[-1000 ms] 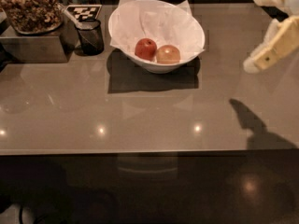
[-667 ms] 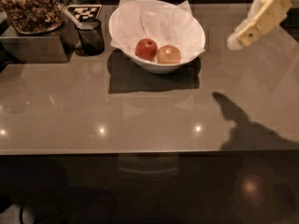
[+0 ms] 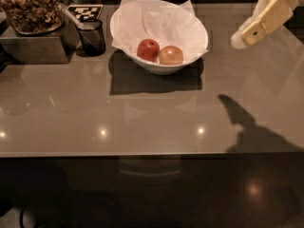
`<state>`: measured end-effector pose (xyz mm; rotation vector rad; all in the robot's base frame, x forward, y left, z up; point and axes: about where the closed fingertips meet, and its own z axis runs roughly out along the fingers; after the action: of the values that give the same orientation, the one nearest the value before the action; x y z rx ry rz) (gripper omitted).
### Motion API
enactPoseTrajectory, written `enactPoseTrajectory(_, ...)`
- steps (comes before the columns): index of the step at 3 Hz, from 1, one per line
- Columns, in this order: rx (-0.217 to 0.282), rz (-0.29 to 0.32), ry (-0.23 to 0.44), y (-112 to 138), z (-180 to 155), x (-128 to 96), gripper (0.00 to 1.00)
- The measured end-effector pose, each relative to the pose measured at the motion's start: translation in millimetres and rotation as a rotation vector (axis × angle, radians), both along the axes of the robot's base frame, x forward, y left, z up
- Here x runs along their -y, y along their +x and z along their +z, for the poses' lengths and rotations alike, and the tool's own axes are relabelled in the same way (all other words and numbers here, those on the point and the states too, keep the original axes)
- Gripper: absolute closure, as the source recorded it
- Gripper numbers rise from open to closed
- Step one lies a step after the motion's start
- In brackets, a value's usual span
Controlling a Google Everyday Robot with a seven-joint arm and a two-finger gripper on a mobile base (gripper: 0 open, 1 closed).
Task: Pick orange
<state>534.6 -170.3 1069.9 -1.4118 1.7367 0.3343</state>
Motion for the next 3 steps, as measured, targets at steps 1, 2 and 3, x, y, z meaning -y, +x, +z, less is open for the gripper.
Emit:
enactPoseTrajectory(1,0.012,0.024,0.018,27.0,-6.0,-13.2,0.0)
enactPoseTrajectory(2,-0.033,0.109,-0.027,83.7,-37.2,-49.0,0.0)
enactPoseTrajectory(3,-0.038,0.116,-0.029,87.9,-40.4,-52.8,0.0)
